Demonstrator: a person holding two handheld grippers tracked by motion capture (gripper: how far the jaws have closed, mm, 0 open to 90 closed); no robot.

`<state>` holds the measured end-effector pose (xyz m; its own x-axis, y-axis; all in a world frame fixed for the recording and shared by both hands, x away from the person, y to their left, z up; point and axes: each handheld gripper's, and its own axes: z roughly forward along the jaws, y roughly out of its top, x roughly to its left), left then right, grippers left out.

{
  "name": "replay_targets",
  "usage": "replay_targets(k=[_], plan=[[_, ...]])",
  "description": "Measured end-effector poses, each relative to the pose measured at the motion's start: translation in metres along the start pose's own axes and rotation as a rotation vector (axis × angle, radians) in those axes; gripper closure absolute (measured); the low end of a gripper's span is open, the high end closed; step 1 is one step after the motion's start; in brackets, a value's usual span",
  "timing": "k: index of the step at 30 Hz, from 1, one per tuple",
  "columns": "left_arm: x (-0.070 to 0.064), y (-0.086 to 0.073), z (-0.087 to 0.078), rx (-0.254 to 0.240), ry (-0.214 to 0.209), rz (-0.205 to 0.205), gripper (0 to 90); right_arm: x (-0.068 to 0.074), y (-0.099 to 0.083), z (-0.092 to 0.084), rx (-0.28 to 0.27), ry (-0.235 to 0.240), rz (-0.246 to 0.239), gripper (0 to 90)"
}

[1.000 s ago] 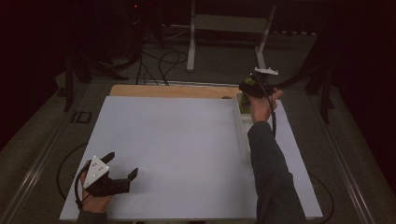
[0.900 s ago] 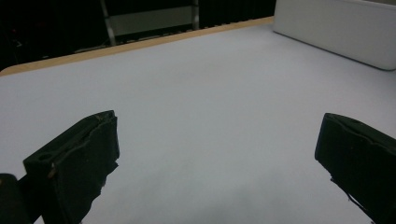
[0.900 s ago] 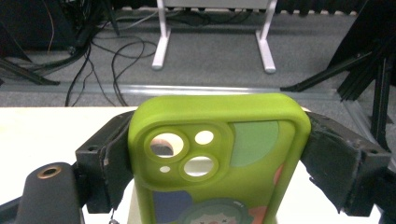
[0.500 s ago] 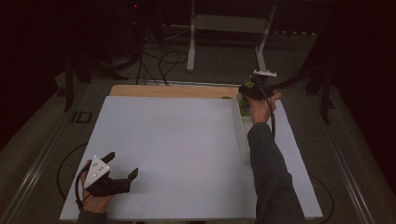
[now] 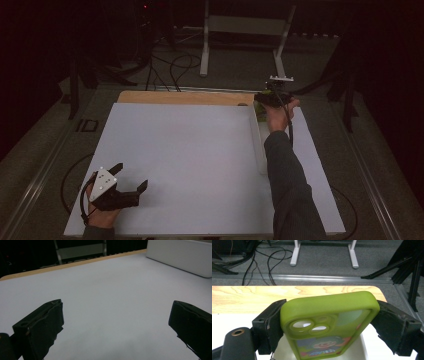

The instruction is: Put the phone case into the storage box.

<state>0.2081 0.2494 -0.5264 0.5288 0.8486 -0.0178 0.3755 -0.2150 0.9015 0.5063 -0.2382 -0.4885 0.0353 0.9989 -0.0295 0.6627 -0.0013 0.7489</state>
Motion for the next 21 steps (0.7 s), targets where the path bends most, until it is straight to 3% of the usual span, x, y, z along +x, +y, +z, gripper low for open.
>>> replay_targets(k=[3, 8, 21], plan=[[0.0004, -0.0002, -0.0001, 0.000, 0.001, -0.003, 0.3, 0.0012, 0.0020, 0.0011, 0.014, 0.005, -0.008, 14.7], [0.0006, -0.0002, -0.0006, -0.003, 0.002, -0.003, 0.3, -0.0016, 0.0046, 0.0037, 0.020, 0.052, 0.041, 13.2], [0.0010, -0.0004, -0.0005, 0.001, 0.003, -0.004, 0.3, -0.0055, 0.0056, 0.0072, 0.026, 0.082, 0.032, 11.0]])
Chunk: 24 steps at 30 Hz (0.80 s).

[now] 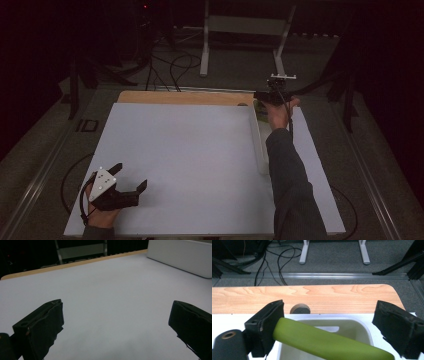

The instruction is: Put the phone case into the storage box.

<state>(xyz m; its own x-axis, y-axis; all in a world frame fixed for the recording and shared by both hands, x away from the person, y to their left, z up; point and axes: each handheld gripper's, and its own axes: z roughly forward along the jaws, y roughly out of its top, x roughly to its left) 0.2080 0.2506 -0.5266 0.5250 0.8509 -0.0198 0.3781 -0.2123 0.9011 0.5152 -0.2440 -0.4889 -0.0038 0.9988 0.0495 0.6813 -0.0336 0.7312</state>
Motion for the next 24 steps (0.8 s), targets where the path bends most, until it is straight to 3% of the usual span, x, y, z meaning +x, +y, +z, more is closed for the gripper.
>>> replay_targets(k=[2, 4, 18, 20, 22, 24], plan=[[0.000, 0.000, 0.000, 0.000, 0.000, 0.000, 0.3, 0.001, 0.000, 0.000, 0.003, 0.003, -0.004, 16.9], [0.000, 0.000, 0.000, 0.000, 0.002, -0.001, 0.3, 0.002, 0.000, -0.001, -0.004, -0.024, -0.006, 22.5], [0.000, 0.000, 0.000, 0.001, 0.002, -0.001, 0.3, 0.001, 0.003, -0.002, 0.006, -0.018, -0.072, 25.9], [0.000, 0.000, 0.000, 0.001, 0.002, 0.000, 0.3, -0.002, 0.006, -0.008, -0.003, -0.022, -0.083, 39.2], [0.000, 0.000, 0.000, 0.002, 0.001, 0.000, 0.3, -0.005, 0.010, -0.011, 0.009, -0.022, -0.063, 40.1], [0.000, 0.000, 0.000, -0.001, 0.001, -0.002, 0.3, -0.005, 0.013, -0.013, 0.030, -0.013, -0.081, 40.2]])
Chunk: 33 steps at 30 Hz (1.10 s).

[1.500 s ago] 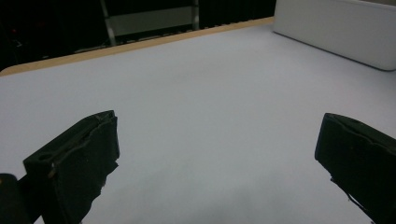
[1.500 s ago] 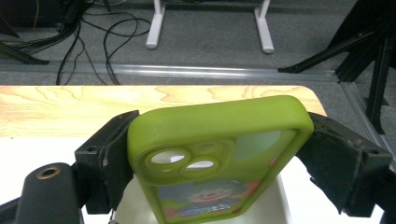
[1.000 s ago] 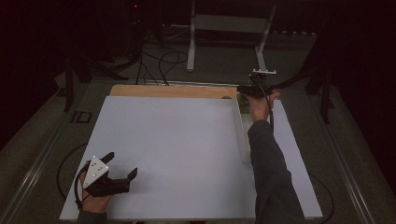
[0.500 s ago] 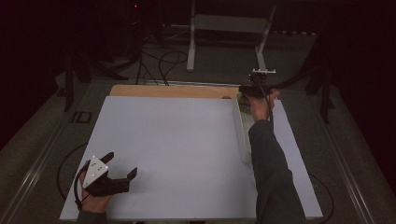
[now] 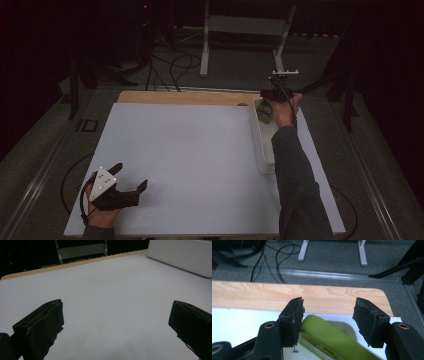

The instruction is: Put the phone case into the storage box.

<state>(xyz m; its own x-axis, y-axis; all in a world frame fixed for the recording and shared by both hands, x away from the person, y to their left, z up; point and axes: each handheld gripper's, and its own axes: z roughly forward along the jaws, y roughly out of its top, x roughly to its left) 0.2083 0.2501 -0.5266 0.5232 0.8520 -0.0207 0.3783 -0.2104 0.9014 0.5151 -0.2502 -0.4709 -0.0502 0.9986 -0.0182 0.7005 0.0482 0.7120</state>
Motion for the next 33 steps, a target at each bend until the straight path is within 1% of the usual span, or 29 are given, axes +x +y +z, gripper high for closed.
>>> replay_targets(k=[3, 5, 7, 13, 16, 20, 22, 23, 24, 25, 26, 27, 28, 30, 33], plan=[[0.000, 0.000, 0.000, 0.001, 0.000, 0.000, 0.3, 0.002, 0.000, 0.001, 0.007, 0.007, -0.010, 41.8], [0.000, 0.000, 0.000, 0.001, 0.000, 0.001, 0.3, 0.004, 0.000, 0.002, 0.007, 0.002, -0.013, 42.5], [0.001, 0.000, -0.001, 0.002, 0.000, 0.000, 0.3, 0.007, 0.000, 0.003, 0.007, 0.002, -0.033, 43.6], [0.001, 0.000, 0.000, 0.002, 0.000, 0.000, 0.3, 0.012, 0.000, 0.005, 0.013, 0.025, -0.082, 43.6], [0.001, 0.000, 0.000, 0.004, 0.001, 0.002, 0.3, 0.014, 0.000, 0.006, 0.006, 0.042, -0.109, 43.6], [0.001, 0.000, 0.000, 0.003, 0.001, 0.001, 0.3, 0.017, 0.001, 0.007, 0.003, 0.043, -0.117, 43.7], [0.001, -0.001, 0.000, 0.005, 0.002, -0.001, 0.3, 0.019, 0.002, 0.008, 0.004, 0.059, -0.137, 43.5], [0.001, -0.001, 0.000, 0.005, 0.002, -0.001, 0.3, 0.019, 0.002, 0.008, 0.004, 0.059, -0.137, 43.5], [0.001, -0.001, 0.001, 0.006, 0.001, 0.000, 0.3, 0.020, 0.002, 0.009, 0.006, 0.063, -0.152, 43.5], [0.001, -0.001, 0.001, 0.006, 0.001, 0.000, 0.3, 0.020, 0.002, 0.009, 0.006, 0.063, -0.152, 43.5], [0.001, 0.000, 0.000, 0.005, 0.002, -0.002, 0.3, 0.021, 0.003, 0.009, 0.004, 0.073, -0.164, 43.2], [0.002, 0.000, 0.000, 0.005, 0.002, -0.001, 0.4, 0.022, 0.002, 0.010, 0.005, 0.068, -0.181, 42.0], [0.002, 0.000, 0.000, 0.005, 0.002, -0.002, 0.3, 0.022, 0.002, 0.010, 0.004, 0.067, -0.181, 41.7], [0.002, 0.000, 0.000, 0.005, 0.002, -0.002, 0.4, 0.022, 0.003, 0.011, 0.005, 0.081, -0.178, 39.8], [0.001, 0.000, 0.000, 0.005, 0.002, -0.001, 0.4, 0.022, 0.003, 0.011, 0.012, 0.083, -0.177, 38.5]])
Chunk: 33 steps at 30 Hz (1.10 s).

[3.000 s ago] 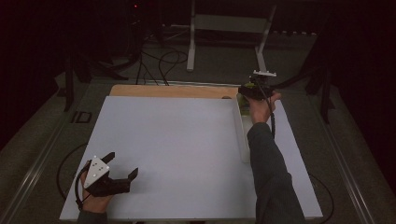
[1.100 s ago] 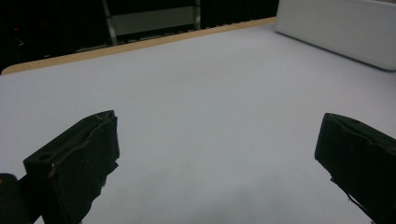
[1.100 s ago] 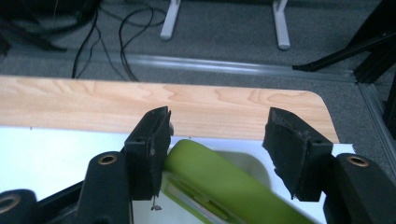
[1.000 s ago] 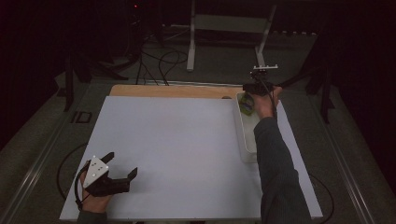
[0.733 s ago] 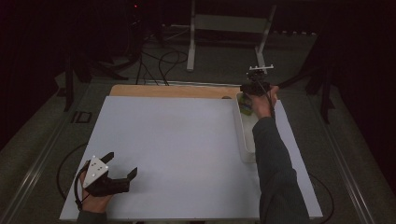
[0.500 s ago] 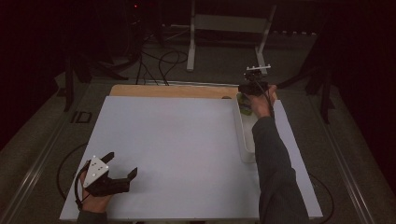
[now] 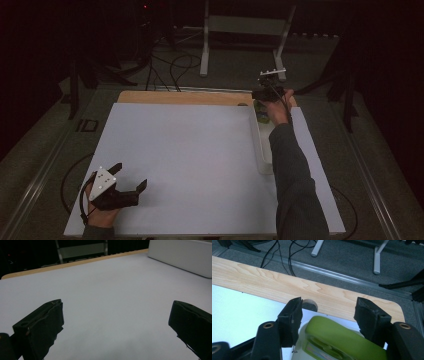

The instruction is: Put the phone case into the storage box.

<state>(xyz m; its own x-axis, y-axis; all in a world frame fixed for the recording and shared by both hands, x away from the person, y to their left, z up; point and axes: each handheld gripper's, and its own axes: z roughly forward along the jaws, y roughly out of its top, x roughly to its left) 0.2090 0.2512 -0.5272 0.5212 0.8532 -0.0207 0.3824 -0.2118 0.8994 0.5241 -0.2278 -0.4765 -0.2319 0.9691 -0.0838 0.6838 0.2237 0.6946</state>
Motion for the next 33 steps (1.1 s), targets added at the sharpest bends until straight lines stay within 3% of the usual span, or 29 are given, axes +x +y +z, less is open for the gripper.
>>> replay_targets(k=[8, 14, 16, 20, 33], plan=[[0.0005, -0.0002, 0.0003, 0.002, 0.001, -0.001, 0.4, -0.0011, 0.0027, 0.0010, 0.009, -0.007, 0.020, 45.2], [0.0005, -0.0002, 0.0010, 0.005, 0.000, 0.001, 0.4, -0.0023, 0.0046, 0.0006, 0.017, 0.022, 0.006, 51.3], [0.0004, -0.0002, 0.0010, 0.005, 0.000, 0.001, 0.4, -0.0005, 0.0061, -0.0002, 0.029, 0.054, -0.023, 55.5], [0.0004, -0.0002, 0.0012, 0.006, 0.001, 0.002, 0.4, 0.0020, 0.0077, -0.0008, 0.041, 0.065, -0.057, 59.9], [0.0006, -0.0008, 0.0029, 0.018, 0.010, 0.001, 0.4, 0.0006, 0.0078, 0.0056, 0.012, 0.031, -0.075, 54.0]])
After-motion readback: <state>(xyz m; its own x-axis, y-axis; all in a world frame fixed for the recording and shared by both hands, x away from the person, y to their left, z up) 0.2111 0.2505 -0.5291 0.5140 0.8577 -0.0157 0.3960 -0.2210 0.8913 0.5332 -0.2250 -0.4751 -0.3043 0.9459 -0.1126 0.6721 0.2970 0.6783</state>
